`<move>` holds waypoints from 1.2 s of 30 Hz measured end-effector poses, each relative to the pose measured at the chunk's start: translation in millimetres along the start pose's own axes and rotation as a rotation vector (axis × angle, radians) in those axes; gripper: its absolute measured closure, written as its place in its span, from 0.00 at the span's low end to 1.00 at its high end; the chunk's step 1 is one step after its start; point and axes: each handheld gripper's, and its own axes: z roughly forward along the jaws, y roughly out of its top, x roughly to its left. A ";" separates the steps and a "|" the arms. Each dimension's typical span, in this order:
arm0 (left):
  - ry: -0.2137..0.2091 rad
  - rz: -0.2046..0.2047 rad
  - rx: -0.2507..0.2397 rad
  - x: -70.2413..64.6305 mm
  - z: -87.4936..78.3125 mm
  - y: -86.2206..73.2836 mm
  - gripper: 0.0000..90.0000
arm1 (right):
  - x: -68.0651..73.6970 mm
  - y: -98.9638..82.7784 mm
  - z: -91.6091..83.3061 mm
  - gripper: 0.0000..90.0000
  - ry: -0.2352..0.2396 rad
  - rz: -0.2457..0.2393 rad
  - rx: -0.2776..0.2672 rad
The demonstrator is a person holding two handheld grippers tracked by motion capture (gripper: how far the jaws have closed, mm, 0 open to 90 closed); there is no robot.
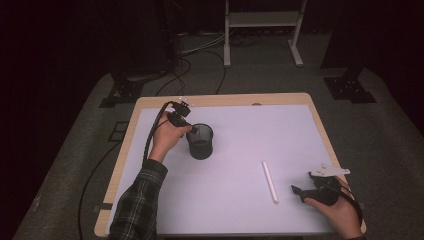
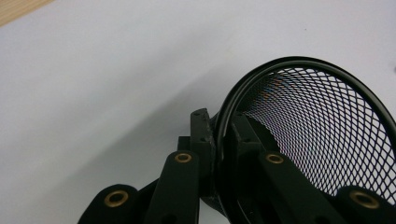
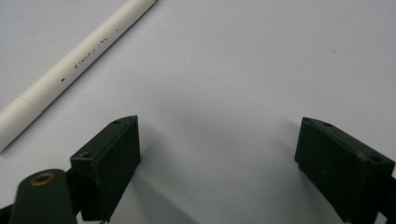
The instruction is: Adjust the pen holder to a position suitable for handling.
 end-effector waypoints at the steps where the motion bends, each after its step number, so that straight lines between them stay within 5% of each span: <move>1: -0.002 0.004 0.003 -1.0 -1.3 0.1 0.92 | 0.0 0.0 0.0 0.14 0.000 0.000 0.000; 22: -0.051 0.112 -0.029 -50.8 -27.2 -0.5 0.92 | 0.1 0.0 0.0 0.14 0.000 0.000 0.000; 36: -0.115 0.172 -0.007 -81.2 -14.2 -11.2 0.92 | 0.2 0.0 0.0 0.14 -0.001 0.000 0.000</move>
